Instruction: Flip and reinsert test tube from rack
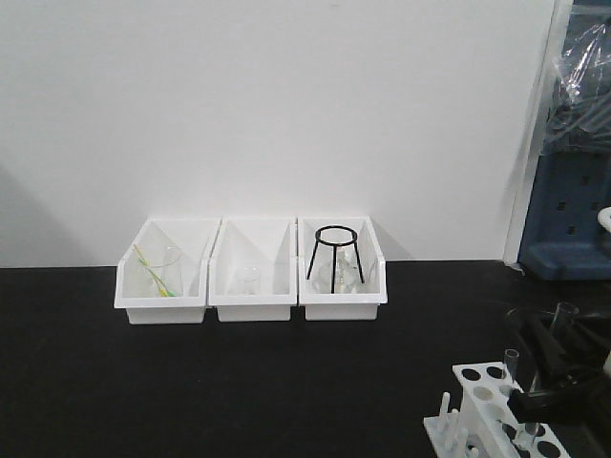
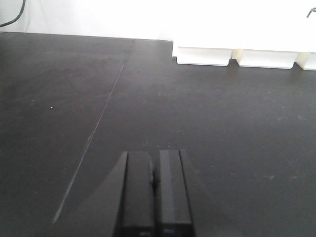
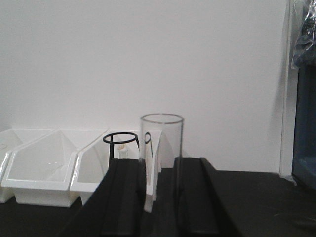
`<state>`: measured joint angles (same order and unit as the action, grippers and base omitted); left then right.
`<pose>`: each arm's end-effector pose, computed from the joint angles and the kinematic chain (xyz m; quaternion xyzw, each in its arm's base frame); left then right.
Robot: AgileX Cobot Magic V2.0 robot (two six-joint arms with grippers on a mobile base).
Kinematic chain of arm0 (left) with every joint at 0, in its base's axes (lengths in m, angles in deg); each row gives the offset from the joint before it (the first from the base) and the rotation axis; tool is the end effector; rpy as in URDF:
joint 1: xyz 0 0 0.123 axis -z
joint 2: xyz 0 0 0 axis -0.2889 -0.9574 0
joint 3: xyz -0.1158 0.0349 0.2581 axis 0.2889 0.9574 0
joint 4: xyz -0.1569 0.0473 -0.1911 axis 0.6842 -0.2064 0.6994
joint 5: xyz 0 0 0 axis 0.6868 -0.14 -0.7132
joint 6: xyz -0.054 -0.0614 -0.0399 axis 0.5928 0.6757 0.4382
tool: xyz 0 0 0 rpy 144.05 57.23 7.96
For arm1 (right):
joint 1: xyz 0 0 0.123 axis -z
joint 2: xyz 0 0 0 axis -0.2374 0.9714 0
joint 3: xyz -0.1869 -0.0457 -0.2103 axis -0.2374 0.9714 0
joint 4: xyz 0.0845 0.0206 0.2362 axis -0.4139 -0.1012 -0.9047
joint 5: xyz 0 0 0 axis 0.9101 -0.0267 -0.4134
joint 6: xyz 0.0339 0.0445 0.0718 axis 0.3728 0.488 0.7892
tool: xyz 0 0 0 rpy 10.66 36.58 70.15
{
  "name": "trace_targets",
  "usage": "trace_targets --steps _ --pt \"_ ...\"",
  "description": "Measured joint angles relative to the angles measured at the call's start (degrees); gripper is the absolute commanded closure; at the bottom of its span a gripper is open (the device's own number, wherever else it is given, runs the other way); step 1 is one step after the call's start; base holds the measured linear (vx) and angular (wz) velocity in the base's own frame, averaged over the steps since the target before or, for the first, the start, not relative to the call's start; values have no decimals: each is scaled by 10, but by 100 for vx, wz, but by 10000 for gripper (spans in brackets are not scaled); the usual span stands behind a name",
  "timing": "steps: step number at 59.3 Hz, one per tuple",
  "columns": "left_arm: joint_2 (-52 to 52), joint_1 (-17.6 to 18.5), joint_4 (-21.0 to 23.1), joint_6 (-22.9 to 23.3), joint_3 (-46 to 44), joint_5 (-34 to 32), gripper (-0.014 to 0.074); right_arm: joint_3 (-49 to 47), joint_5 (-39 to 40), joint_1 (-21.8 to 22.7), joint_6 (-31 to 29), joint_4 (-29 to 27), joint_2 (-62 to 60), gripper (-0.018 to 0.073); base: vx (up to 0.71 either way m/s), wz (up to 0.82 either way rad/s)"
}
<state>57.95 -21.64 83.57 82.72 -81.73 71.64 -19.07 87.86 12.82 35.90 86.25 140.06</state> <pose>0.0542 0.0057 0.1773 -0.0839 0.7753 -0.0058 0.6260 0.2589 0.0187 0.2238 -0.0481 0.6558 0.0793 0.7492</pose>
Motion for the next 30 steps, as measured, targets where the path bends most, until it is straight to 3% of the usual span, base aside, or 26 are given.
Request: trace_targets --steps 30 --pt "0 0 0 0 0 0 603 -37 5 0 23 21 77 565 0 0"
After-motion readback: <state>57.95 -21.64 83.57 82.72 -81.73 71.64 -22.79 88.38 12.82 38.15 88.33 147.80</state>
